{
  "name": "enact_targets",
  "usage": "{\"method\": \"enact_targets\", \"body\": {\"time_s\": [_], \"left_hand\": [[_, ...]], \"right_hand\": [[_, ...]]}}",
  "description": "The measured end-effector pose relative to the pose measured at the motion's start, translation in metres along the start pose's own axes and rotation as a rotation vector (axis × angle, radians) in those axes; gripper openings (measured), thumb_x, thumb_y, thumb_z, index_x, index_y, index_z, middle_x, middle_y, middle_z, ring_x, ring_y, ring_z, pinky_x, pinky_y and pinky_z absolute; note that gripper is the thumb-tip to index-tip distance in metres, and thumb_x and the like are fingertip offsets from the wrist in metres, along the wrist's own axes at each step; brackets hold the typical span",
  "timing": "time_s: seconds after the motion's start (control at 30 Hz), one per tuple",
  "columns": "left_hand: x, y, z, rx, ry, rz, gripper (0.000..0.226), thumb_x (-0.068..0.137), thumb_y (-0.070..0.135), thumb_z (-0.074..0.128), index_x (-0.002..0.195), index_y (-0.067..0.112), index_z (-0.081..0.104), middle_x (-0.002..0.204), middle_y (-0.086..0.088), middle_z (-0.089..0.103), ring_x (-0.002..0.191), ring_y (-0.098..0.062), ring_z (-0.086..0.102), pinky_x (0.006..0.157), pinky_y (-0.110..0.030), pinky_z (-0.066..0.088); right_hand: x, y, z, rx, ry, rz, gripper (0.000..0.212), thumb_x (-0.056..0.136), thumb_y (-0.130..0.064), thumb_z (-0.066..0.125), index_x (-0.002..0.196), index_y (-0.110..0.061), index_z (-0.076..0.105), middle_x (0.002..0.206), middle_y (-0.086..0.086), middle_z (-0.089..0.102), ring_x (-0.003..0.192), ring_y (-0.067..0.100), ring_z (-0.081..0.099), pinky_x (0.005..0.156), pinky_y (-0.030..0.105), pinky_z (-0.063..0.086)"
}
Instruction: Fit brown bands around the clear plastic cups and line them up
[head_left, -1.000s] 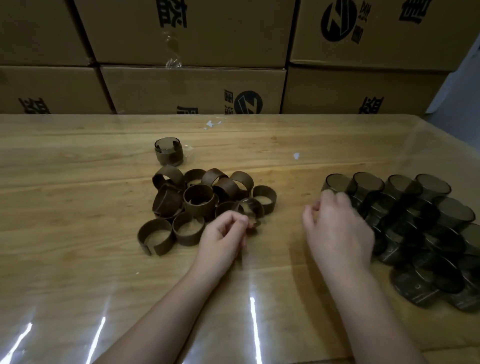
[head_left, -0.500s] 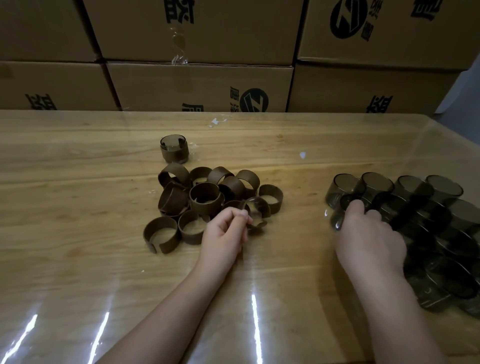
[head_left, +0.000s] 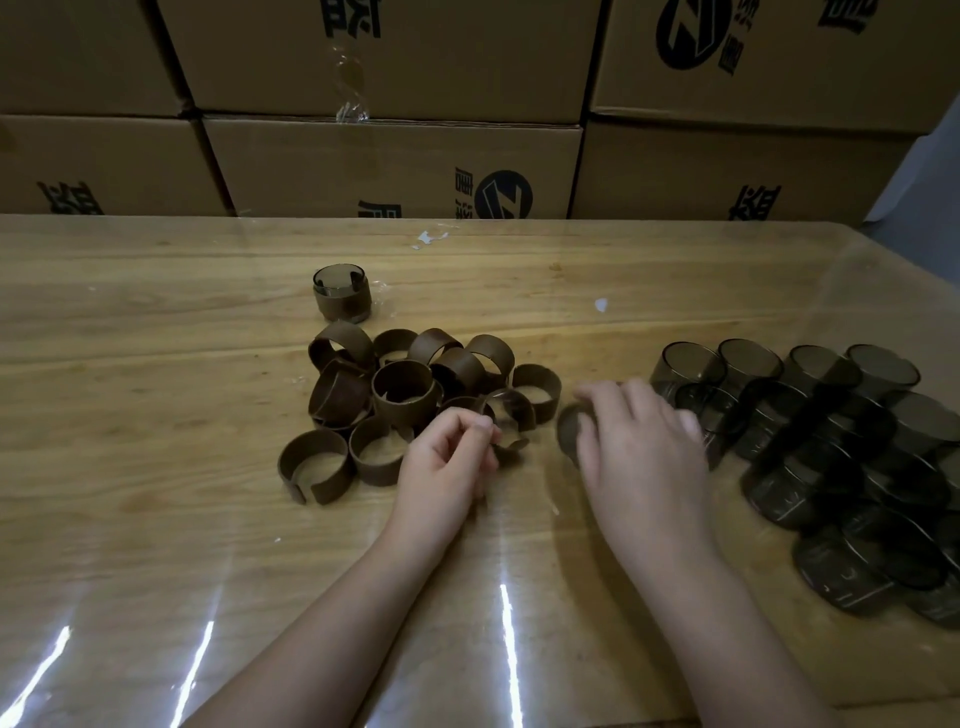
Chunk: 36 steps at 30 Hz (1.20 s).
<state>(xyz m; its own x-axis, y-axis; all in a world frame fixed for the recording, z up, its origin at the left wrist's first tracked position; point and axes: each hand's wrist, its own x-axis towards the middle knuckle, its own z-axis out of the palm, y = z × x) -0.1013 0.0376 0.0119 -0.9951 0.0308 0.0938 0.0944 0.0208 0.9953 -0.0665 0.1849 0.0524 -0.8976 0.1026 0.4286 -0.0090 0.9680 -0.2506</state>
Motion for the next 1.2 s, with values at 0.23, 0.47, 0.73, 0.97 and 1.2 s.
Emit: {"method": "enact_targets", "body": {"time_s": [0.23,0.47,0.73,0.97,1.2], "left_hand": [[-0.009,-0.002,0.003,0.157,-0.038,0.294,0.056,0.077,0.018,0.063,0.124,0.04,0.042,0.123,0.008,0.045,0.093,0.002,0.058,0.066,-0.011,0.047],[-0.007,-0.004,0.002,-0.093,-0.073,0.245,0.073,0.069,0.011,0.074,0.13,0.03,0.039,0.129,0.003,0.053,0.111,-0.002,0.06,0.082,-0.015,0.049],[0.003,-0.009,-0.002,-0.263,0.062,0.111,0.049,0.065,0.042,0.069,0.103,0.019,0.05,0.084,0.009,0.072,0.078,-0.007,0.067,0.064,-0.019,0.052],[0.003,-0.008,-0.003,-0.208,0.054,0.118,0.044,0.076,0.054,0.056,0.099,0.018,0.048,0.073,0.007,0.072,0.061,-0.006,0.066,0.055,-0.027,0.051],[0.001,-0.01,-0.002,-0.143,0.136,0.216,0.037,0.082,0.031,0.069,0.105,0.017,0.044,0.094,0.002,0.064,0.076,0.005,0.064,0.066,-0.011,0.049]], "right_hand": [[-0.006,-0.009,0.026,0.494,0.34,-0.321,0.025,0.09,-0.008,0.049,0.101,-0.008,0.072,0.096,0.005,0.066,0.094,0.013,0.057,0.089,0.024,0.035],[-0.007,-0.018,0.036,1.166,0.244,-0.086,0.03,0.092,-0.004,0.054,0.107,-0.028,0.063,0.109,-0.01,0.066,0.108,0.009,0.062,0.092,0.02,0.046],[-0.004,-0.009,0.047,1.232,0.084,0.003,0.043,0.095,-0.039,0.043,0.136,-0.03,0.048,0.143,-0.014,0.051,0.137,0.007,0.042,0.113,0.027,0.034],[-0.004,-0.012,0.06,1.272,-0.007,-0.054,0.047,0.097,-0.038,0.043,0.139,-0.017,0.05,0.136,-0.017,0.056,0.124,-0.004,0.051,0.093,0.006,0.04],[0.002,-0.011,0.066,1.268,-0.007,-0.01,0.032,0.096,-0.043,0.044,0.126,-0.047,0.055,0.126,-0.029,0.059,0.121,-0.006,0.052,0.092,0.005,0.038]]}}
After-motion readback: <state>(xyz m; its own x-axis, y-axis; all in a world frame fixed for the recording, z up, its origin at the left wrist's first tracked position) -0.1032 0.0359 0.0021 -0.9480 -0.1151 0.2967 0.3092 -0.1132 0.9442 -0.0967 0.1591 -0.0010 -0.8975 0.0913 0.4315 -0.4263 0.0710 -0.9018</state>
